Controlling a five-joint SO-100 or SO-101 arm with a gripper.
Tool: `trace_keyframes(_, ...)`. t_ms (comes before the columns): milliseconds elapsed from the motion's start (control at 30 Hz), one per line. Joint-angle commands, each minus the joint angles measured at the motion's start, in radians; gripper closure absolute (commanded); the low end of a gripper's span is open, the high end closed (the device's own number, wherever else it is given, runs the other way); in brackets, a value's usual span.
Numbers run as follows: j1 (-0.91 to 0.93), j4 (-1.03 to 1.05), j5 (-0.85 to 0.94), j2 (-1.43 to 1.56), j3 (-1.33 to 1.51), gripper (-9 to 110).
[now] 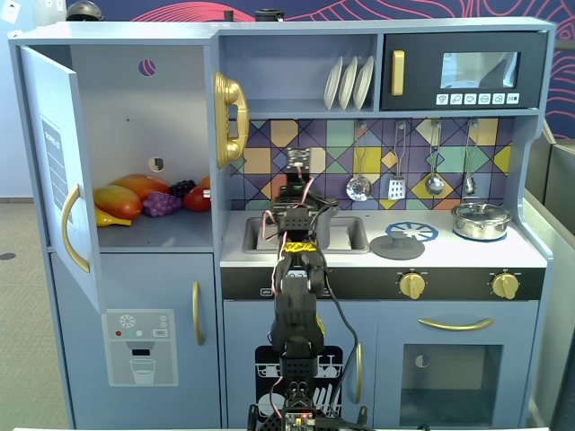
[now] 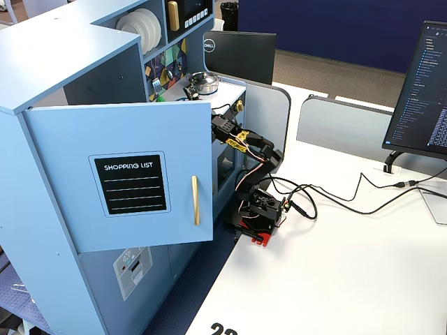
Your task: Pick up the green pineapple from the left cabinet and place it in the gray recipient
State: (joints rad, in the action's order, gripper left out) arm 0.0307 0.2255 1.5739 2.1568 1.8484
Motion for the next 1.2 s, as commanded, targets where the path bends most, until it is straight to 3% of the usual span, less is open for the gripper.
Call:
trace_keyframes(0,0.035,-0.054,-0.046,-0.025,-0.094,81)
trace_keyframes(167,0.046,-0.057,-0.078,0.011,-0.092,72)
trace_keyframes(367,0.023,0.092,-0.087,0.304,0.094,78)
trace_keyframes(633,-0.095,0.842,0.075,1.008,0.574,101)
trace_keyframes(767,-0.097,1.006,-0.023,1.008,0.736,101)
trace_keyframes(1000,-0.035,0.825,-0.028,1.022,1.154,101)
trace_keyframes(1067,-0.086,0.893,-0.138,1.003,1.154,101)
trace_keyframes(1167,-0.114,1.124,-0.017,1.02,1.154,101)
